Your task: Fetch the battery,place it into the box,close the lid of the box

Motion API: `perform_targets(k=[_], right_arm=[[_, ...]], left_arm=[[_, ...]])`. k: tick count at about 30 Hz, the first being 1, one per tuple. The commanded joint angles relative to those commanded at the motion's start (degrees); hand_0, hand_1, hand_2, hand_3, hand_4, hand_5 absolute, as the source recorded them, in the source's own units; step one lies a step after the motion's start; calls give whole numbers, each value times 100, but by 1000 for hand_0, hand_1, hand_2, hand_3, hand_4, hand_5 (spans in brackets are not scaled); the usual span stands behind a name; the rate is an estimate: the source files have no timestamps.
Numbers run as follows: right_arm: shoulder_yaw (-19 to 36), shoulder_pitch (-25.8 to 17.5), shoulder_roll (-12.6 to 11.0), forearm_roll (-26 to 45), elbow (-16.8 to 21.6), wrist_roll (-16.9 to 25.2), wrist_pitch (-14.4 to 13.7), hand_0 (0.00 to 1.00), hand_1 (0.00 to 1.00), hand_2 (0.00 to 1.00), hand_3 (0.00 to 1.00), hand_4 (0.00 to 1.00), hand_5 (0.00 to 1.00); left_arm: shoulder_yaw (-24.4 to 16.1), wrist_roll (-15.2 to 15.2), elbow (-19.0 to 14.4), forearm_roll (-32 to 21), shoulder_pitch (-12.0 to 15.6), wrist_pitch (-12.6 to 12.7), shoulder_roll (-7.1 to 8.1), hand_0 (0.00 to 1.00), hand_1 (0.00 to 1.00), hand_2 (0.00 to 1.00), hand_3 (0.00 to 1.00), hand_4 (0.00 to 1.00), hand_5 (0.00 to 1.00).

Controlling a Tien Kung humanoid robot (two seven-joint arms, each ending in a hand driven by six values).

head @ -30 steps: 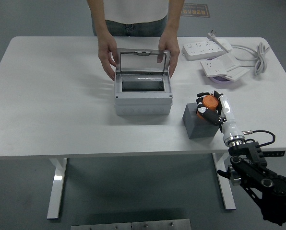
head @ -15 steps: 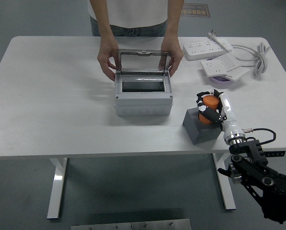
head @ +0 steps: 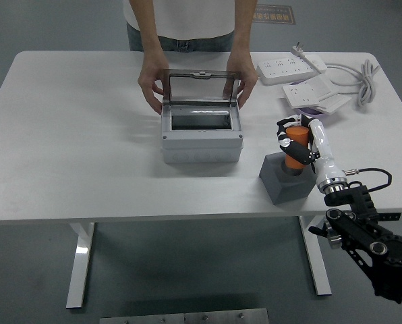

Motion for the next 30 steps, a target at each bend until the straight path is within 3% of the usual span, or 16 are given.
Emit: perform_targets(k=[8, 19, 30], right_arm=[[46, 276, -144, -467, 76, -257, -24, 143, 211, 353, 345, 17, 2], [39, 935, -341, -2689, 339, -1541, 483, 136, 206, 352, 338, 21, 2], [-1069, 1953, -431, -4715, 116, -2286, 1004, 131, 197, 352, 337, 26, 2]], left_arm=[[0, -8, 0, 0, -19, 15, -1, 569, 722, 615, 538, 501, 6], [19, 0, -3, -38, -16, 39, 8, 570, 723, 619, 538, 502, 8], [16, 7, -6, -33, -45, 44, 37, 571, 724, 622, 539, 502, 10]])
